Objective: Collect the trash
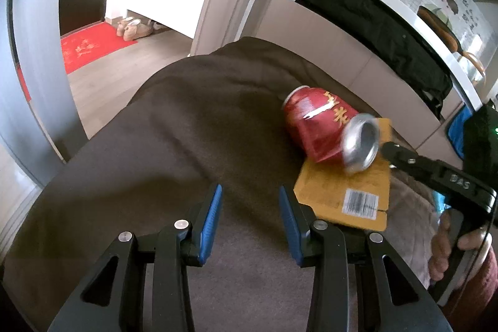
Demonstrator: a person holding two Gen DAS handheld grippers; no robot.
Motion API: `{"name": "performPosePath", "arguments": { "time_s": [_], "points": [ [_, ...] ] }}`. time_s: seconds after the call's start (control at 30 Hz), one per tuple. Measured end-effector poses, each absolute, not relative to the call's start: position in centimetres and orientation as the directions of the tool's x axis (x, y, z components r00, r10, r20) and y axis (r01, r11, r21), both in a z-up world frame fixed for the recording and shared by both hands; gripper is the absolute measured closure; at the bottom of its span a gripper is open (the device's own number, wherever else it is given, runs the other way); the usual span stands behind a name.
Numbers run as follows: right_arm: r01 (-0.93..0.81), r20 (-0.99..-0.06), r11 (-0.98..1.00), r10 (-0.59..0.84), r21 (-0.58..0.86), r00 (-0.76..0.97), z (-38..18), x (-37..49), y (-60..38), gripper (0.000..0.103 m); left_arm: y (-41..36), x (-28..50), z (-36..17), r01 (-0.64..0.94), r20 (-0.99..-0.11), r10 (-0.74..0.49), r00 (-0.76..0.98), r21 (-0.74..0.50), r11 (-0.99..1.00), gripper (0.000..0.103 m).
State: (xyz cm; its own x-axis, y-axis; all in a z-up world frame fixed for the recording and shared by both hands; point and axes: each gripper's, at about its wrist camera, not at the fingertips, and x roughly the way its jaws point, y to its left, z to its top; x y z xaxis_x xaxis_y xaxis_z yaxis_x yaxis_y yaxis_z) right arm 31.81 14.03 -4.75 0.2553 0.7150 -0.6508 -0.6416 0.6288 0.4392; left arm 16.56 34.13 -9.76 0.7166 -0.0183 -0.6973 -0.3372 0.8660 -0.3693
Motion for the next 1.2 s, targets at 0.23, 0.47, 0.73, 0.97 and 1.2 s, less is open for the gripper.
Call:
{"name": "performPosePath", "arguments": {
  "time_s": [0.23, 0.47, 0.73, 0.97, 1.2],
  "points": [
    [-0.63, -0.689, 0.635, 0.694, 0.447, 0.21, -5.8, 32.7, 13.8, 0.1, 33.3, 16.5, -9.3, -0.321, -0.695, -0.029, 0.718, -0.368, 0.873, 0.063],
    [-0.611, -0.675, 0.72, 0.633, 0.33, 0.381, -1.5, 31.7, 6.4, 0.1, 32.6, 17.6, -7.3, -0.257, -0.654, -0.069, 0.753, -0.389, 0.885, 0.063],
    [-0.545, -0.675, 0.801, 0.546, 0.248, 0.496, 0.0, 30.6, -0.2, 0.1, 33.7, 24.7, -5.7, -0.146, -0.708, -0.155, 0.689, -0.345, 0.927, 0.039],
    [-0.538, -0.69, 0.805, 0.538, 0.251, 0.484, -1.0, 29.5, -1.9, 0.1, 36.8, 27.4, -9.1, -0.232, -0.75, -0.192, 0.633, -0.42, 0.877, 0.038],
    [-0.57, -0.689, 0.784, 0.556, 0.248, 0.465, -1.1, 29.1, -1.1, 0.098, 36.0, 28.5, -10.9, -0.228, -0.736, -0.299, 0.608, -0.522, 0.822, 0.038]
  ]
}}
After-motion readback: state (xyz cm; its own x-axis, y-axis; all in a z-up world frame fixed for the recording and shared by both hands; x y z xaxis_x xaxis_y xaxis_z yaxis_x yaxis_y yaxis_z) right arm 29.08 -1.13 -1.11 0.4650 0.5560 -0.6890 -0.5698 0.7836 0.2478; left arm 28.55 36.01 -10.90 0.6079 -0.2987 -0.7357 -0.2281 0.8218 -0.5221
